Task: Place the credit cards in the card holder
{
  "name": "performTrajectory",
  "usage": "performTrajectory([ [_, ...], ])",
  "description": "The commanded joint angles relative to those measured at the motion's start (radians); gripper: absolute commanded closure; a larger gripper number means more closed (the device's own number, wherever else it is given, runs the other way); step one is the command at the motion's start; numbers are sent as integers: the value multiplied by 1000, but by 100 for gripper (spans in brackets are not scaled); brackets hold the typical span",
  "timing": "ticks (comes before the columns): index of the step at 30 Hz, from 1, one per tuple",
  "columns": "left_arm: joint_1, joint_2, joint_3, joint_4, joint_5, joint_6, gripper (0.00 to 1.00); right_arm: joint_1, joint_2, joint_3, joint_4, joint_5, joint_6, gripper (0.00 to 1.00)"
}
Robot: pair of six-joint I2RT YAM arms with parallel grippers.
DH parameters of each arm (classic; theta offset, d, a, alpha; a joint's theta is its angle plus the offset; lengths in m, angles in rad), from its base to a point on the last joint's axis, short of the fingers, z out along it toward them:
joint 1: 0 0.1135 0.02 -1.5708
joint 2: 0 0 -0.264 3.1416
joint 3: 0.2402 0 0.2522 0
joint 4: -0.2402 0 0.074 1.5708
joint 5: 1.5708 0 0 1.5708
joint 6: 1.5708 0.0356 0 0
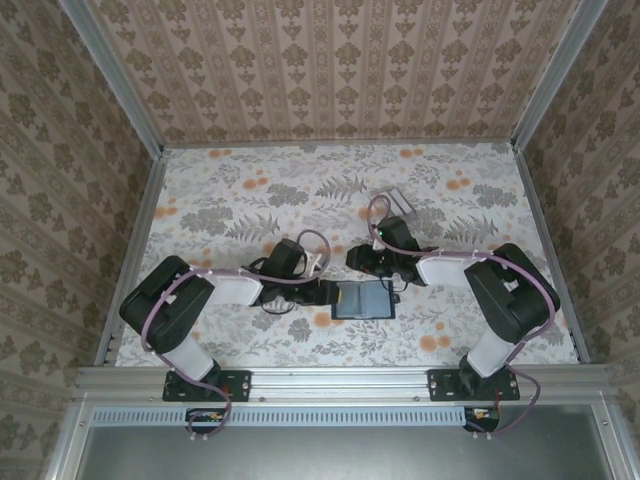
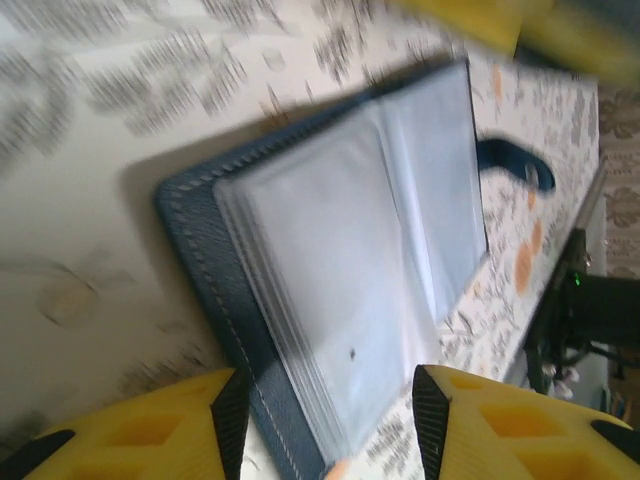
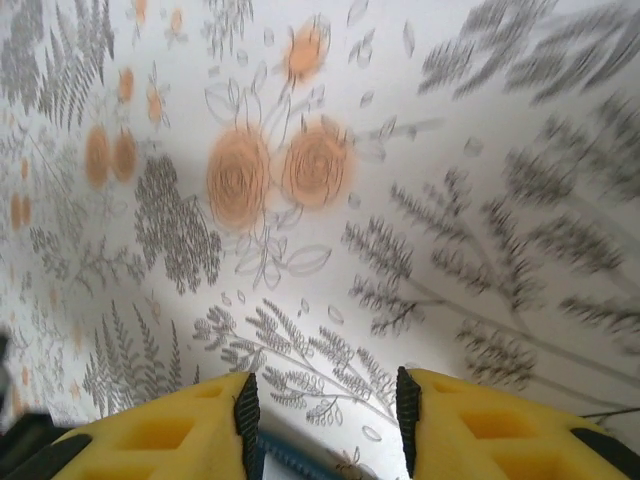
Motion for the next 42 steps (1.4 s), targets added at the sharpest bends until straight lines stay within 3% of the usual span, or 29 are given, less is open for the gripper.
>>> performTrajectory([
  [1, -25, -66, -28, -38, -59, -76, 50, -50, -83, 70, -127, 46, -120, 55],
  [8, 9, -188, 18, -229, -156, -19, 47, -139, -120, 301, -417, 254, -380, 49],
  [15, 110, -306, 112, -566, -374, 78, 41, -166, 105, 644, -702, 413, -568, 41],
  [22, 168, -493, 114, -707, -524, 128, 36, -166, 227, 787, -858, 495, -732, 40],
  [30, 250, -597, 67, -748, -525, 135, 36, -167, 306, 836, -873, 571, -811, 40],
  [42, 270, -651, 39, -771, -521, 144, 32, -162, 421, 982, -872, 713, -869, 41],
])
